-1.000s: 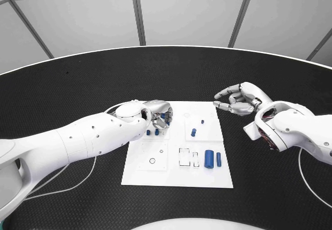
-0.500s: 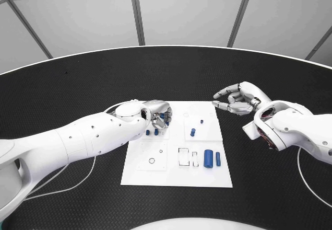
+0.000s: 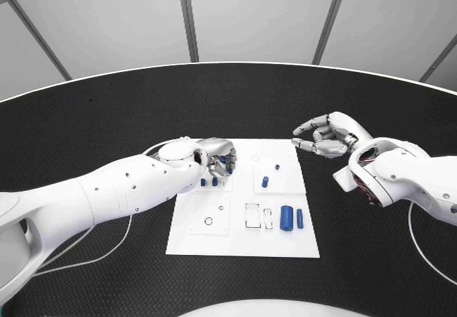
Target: Assemble the parts on the task board
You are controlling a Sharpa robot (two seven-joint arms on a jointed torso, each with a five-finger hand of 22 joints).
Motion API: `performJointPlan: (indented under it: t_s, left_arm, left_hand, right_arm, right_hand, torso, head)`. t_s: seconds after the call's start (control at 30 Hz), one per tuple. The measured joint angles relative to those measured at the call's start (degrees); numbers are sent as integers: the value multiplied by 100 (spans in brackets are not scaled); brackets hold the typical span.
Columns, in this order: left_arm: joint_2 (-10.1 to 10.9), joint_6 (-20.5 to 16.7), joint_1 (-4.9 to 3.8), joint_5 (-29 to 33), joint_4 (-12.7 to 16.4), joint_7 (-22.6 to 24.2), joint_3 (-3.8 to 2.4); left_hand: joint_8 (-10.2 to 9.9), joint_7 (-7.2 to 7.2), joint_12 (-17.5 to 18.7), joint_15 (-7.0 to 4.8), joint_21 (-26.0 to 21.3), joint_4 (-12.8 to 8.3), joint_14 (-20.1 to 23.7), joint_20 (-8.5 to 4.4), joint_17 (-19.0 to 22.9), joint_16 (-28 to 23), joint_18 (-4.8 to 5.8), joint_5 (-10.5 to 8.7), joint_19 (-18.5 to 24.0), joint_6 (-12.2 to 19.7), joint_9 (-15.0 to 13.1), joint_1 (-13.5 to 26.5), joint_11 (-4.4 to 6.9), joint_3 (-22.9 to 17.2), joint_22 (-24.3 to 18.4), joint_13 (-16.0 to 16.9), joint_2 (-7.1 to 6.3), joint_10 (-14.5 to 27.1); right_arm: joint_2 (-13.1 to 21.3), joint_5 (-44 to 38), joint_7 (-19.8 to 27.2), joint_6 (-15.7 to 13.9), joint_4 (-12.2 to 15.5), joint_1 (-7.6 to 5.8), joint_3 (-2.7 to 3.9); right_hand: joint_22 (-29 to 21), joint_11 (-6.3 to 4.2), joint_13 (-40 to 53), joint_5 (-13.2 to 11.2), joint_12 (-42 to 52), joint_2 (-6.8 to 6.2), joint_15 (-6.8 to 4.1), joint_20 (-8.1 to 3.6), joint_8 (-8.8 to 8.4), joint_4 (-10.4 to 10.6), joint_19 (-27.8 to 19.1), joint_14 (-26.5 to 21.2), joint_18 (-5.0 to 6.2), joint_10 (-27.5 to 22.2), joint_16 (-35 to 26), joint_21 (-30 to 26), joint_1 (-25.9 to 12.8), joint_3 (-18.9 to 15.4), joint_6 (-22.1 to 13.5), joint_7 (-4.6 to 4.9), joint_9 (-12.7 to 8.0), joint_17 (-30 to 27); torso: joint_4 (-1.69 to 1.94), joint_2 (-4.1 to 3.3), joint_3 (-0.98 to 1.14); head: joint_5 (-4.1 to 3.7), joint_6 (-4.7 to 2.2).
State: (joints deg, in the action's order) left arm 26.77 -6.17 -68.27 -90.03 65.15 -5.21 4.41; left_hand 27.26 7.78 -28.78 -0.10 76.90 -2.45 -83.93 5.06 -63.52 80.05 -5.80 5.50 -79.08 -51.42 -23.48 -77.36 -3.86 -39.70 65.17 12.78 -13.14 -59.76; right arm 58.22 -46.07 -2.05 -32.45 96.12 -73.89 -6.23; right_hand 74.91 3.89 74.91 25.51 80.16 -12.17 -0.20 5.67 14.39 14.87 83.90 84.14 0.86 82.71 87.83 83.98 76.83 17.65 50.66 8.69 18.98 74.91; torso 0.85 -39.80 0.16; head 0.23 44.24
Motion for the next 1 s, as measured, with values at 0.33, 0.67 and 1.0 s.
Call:
performJointPlan:
  t_s: [0.33,0.67,1.0]
  left_arm:
    - [2,-51,4,1,6,35,0]
    - [5,-55,4,9,2,7,0]
    - [8,-52,4,42,11,-24,0]
  left_hand:
    - [-63,-2,102,-30,21,-16,-11,-17,13,0,0,0,-17,-122,-14,6,26,-15,19,-103,53,-113]
    - [-243,-21,319,-30,21,16,-11,-17,39,24,0,1,-17,-144,-28,226,21,145,7,-102,-121,-179]
    - [-417,93,452,-30,20,7,-11,-1,57,24,0,5,-1,-29,-28,332,-44,295,-51,-99,-227,-115]
  right_arm:
    - [3,0,3,-3,4,0,0]
    - [17,0,1,-13,11,0,0]
    - [23,0,2,-22,16,-1,0]
  right_hand:
    - [0,0,0,0,26,0,0,-14,0,0,14,0,0,0,0,0,0,0,22,22,0,0]
    - [0,0,-1,0,26,0,0,-14,-1,0,14,0,0,0,0,0,0,0,22,22,0,0]
    - [0,0,-1,0,26,-14,0,-14,-1,0,14,0,0,0,0,0,14,0,21,21,0,-1]
  torso:
    - [1,-1,-1]
    - [-1,-2,0]
    - [1,-2,0]
  head:
    - [7,-3]
    - [8,-4]
    - [3,-3]
